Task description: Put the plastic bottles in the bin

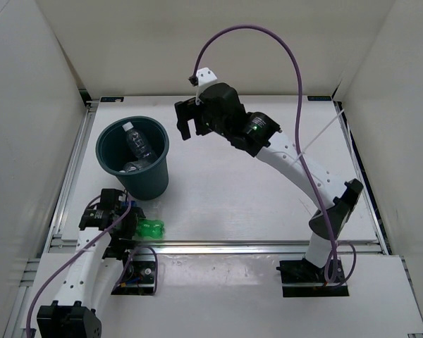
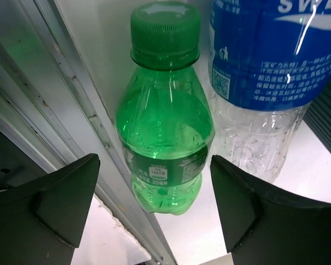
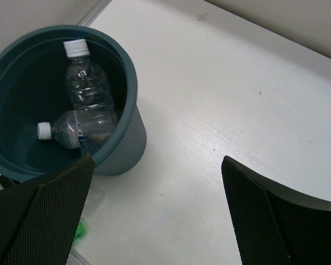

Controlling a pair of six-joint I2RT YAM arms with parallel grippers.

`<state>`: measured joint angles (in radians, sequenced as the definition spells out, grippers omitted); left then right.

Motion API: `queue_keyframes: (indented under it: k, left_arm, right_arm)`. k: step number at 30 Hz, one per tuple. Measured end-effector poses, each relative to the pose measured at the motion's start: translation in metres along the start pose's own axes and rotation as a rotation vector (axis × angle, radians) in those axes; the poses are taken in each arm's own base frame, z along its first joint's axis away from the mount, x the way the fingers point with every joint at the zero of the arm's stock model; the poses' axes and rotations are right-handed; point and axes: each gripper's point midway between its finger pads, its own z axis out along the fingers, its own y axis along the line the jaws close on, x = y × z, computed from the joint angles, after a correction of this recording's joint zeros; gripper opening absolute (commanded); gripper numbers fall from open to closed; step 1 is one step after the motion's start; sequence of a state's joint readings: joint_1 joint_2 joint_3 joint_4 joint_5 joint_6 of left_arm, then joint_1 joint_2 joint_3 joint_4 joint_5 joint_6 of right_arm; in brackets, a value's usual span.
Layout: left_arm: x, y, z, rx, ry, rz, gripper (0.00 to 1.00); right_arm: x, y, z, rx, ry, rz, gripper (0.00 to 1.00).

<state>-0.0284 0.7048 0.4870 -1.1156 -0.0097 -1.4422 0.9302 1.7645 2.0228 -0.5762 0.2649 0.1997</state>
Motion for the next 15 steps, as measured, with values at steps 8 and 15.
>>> queue_keyframes:
  k: [8,15]
  left_arm:
    - [0.007,0.007,0.008,-0.007,0.047,-0.016,0.6]
    - [0.003,0.004,-0.018,-0.014,0.036,-0.027,0.47]
  right_arm:
    - [0.018,-0.025,0.005,0.057,0.051,0.006,1.0]
    - [0.033,-0.038,0.002,0.09,0.092,0.016,1.0]
